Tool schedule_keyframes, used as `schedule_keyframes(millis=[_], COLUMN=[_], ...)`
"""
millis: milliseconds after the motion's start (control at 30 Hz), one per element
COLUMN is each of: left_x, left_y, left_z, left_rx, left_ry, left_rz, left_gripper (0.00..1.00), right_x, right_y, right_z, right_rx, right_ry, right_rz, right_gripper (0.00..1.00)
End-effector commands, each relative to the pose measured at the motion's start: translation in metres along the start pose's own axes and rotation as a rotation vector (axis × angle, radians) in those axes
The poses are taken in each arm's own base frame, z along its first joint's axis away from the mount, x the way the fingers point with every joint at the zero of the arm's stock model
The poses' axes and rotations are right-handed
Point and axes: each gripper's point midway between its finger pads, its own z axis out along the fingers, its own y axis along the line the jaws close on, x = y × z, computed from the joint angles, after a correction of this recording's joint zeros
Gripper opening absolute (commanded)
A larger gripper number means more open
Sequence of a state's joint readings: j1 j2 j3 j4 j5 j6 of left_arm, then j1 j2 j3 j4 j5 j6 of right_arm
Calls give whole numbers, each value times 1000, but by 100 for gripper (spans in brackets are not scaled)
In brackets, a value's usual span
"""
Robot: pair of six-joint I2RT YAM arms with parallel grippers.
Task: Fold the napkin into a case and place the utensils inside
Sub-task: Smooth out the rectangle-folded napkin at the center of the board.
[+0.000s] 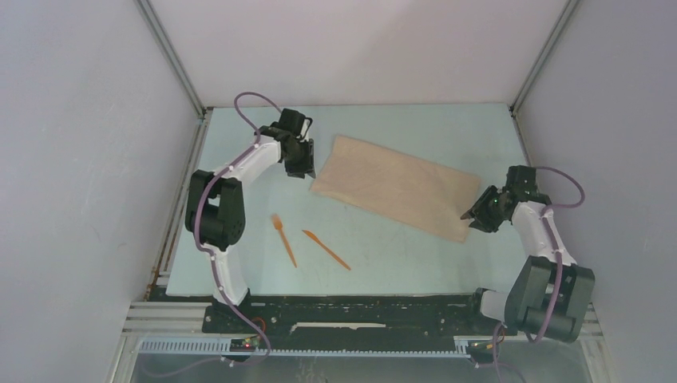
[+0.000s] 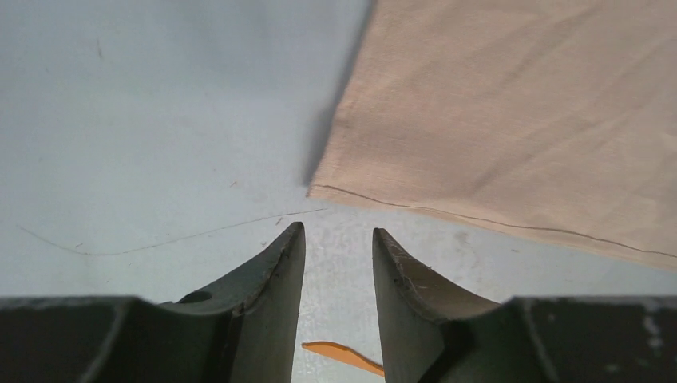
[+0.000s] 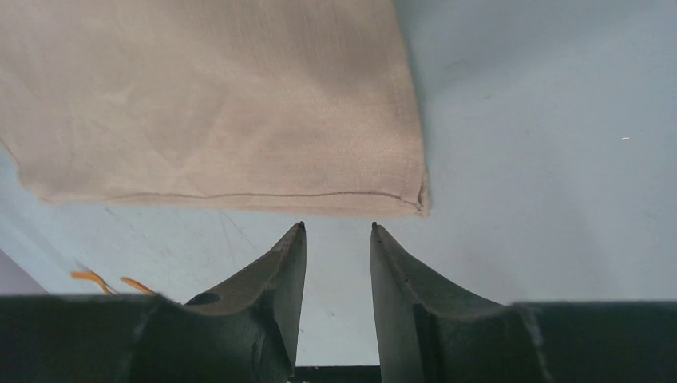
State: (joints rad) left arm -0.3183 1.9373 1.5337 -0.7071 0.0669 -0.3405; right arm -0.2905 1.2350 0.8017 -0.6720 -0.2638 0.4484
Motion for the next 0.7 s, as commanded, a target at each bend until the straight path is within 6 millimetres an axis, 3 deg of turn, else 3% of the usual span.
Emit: schedule_keyframes(millis=[0, 133, 200, 267, 367, 433, 500, 667], left_x=[-17, -9, -7, -6, 0, -2, -13, -56], left_y=[-32, -54, -54, -41, -29, -31, -35, -67], left_z=[-22, 3, 21, 40, 54, 46, 26, -25], left_rx=[123, 232, 232, 163, 107, 111, 121, 288], left_ry=[-45, 5, 27, 32, 44, 20, -51, -249], left_rz=[-8, -50, -66, -68, -73, -62, -45, -24], left_gripper=[43, 40, 39, 39, 40, 42, 45, 57], right_x=[14, 16, 17, 24, 33, 34, 26, -15], right_y=[5, 13, 2, -16, -42, -40, -25, 36], right_z=[12, 33, 45, 56, 68, 65, 51, 17], right_rx=[-11, -68, -40, -11, 53, 36, 5, -164], right_ry=[71, 122, 131, 149, 167, 173, 126, -28], right_rz=[-26, -22, 2, 45, 103, 106, 56, -66], right_gripper=[44, 44, 45, 45, 45, 44, 45, 64])
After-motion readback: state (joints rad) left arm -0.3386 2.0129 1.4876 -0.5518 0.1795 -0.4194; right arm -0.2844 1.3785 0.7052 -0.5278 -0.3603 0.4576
